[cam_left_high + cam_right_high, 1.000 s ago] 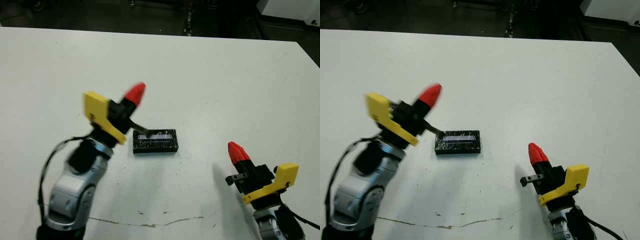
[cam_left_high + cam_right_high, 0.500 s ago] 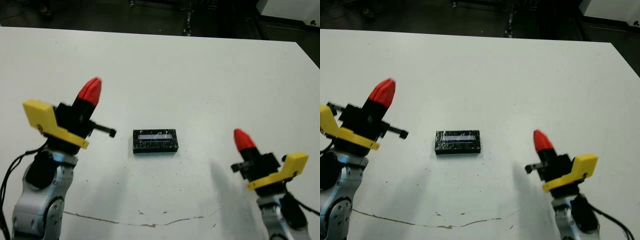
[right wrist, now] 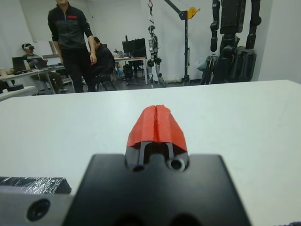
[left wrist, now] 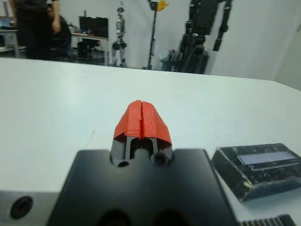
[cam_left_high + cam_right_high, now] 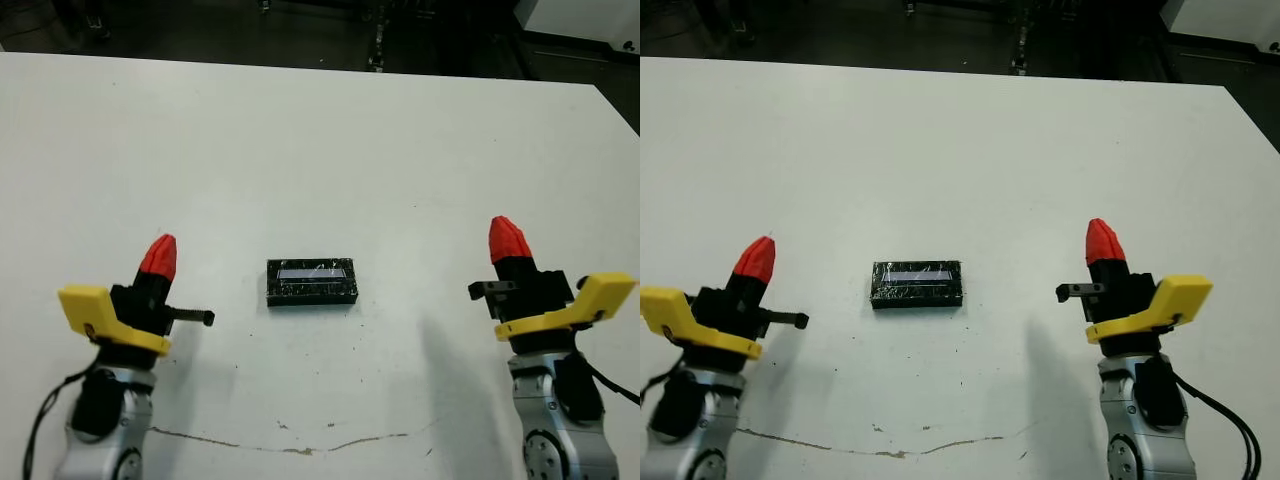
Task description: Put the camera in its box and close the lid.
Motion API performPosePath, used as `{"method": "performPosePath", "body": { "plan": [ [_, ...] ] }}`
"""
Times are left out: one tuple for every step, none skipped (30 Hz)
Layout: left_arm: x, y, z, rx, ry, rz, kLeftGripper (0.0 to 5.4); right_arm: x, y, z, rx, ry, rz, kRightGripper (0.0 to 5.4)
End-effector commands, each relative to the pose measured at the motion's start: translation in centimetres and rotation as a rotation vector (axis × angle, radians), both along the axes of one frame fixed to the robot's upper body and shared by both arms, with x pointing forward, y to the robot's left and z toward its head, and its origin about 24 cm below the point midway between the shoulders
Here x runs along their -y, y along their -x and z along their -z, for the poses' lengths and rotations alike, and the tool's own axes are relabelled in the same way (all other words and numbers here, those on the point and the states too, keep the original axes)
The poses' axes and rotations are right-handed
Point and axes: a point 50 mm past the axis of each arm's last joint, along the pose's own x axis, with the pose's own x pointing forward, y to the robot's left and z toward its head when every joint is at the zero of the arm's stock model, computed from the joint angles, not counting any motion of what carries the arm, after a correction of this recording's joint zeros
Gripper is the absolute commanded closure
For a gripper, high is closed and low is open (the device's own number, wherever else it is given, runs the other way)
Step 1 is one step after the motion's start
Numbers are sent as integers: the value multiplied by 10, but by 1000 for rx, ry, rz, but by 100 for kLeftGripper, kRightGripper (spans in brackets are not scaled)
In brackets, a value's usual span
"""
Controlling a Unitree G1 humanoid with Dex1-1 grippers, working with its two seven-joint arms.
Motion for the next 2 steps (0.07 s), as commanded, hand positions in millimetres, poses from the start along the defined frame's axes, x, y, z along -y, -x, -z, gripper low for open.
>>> {"method": "performPosePath", "body": {
  "plan": [
    [2,2,6,-24,12,-24,539,-1,0,7,-34,7,0,540],
    [2,2,6,-22,19,-22,539,-2,1,8,-40,6,0,540]
  ]
}}
